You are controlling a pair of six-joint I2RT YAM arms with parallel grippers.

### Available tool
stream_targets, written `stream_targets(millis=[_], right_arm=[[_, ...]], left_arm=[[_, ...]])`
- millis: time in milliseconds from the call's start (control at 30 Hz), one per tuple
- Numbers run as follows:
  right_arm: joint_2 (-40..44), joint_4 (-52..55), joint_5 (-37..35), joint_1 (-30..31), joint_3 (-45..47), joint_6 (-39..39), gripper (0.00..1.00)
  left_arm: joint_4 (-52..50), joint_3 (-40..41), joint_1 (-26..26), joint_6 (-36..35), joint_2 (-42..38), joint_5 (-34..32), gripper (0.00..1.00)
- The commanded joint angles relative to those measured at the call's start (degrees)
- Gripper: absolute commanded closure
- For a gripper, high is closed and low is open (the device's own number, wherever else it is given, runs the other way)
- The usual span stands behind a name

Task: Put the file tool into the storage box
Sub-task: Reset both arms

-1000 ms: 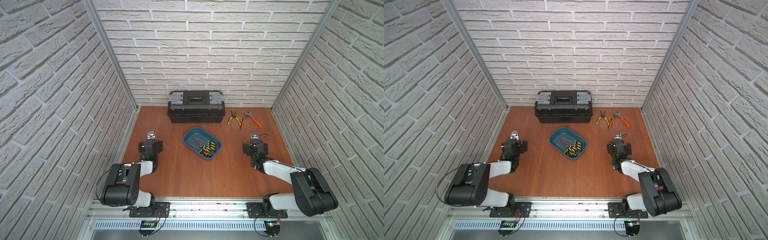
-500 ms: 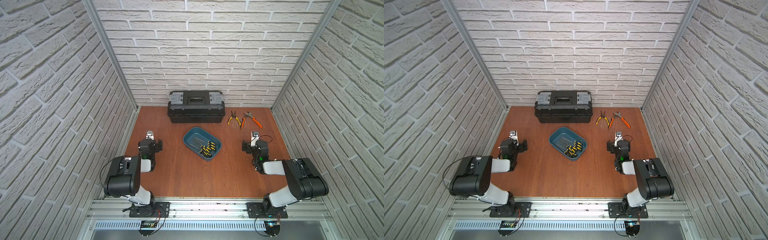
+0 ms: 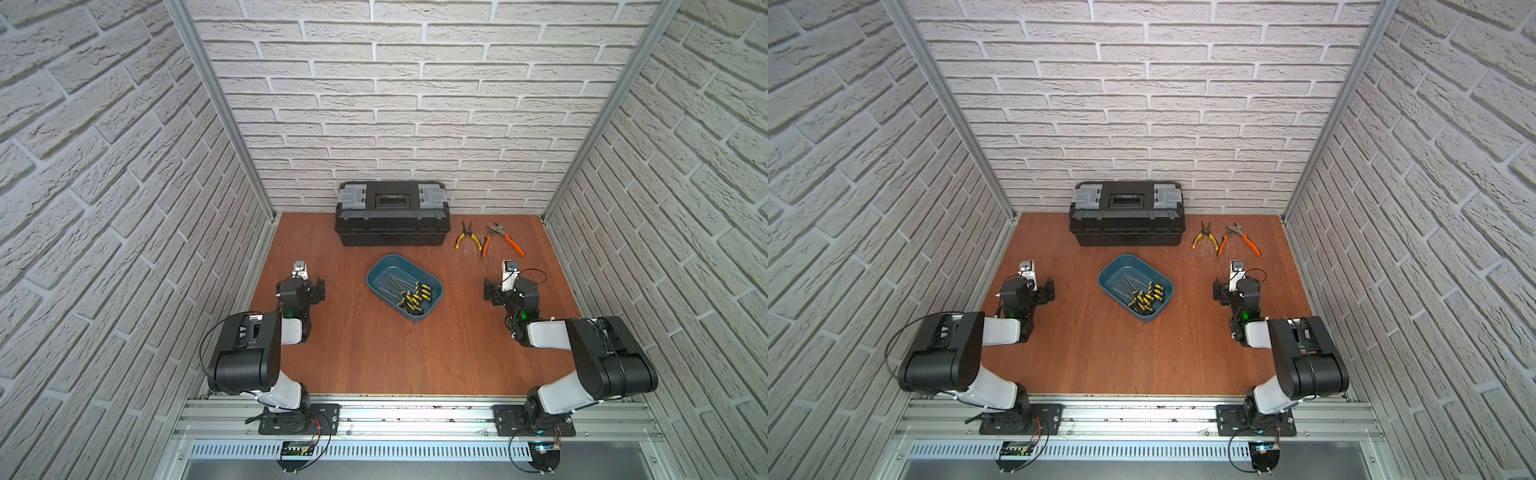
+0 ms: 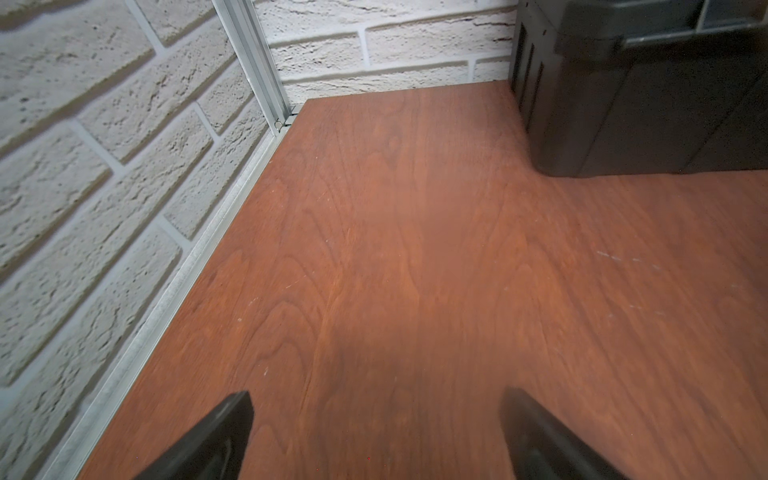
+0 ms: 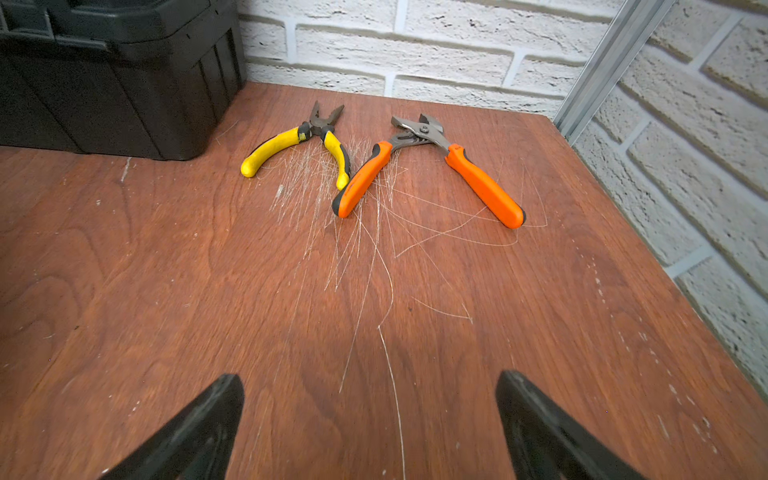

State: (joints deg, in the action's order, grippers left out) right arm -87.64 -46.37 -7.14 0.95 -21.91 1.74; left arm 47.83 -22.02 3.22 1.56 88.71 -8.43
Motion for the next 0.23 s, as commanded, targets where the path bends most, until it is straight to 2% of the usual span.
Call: stream_targets(millis=[0, 200], right_arm=[[0.5, -0.6, 0.7, -0.2, -1.4, -0.6, 0.01], [0.8, -1.4, 0.5, -0.2, -0.9, -0.7, 0.01]], left_arm=[[2.5, -0.2, 0.1, 0.3, 0.2, 0.8, 0.02], [2.5, -0.1, 0.2, 0.3, 0.1, 0.8, 0.02]])
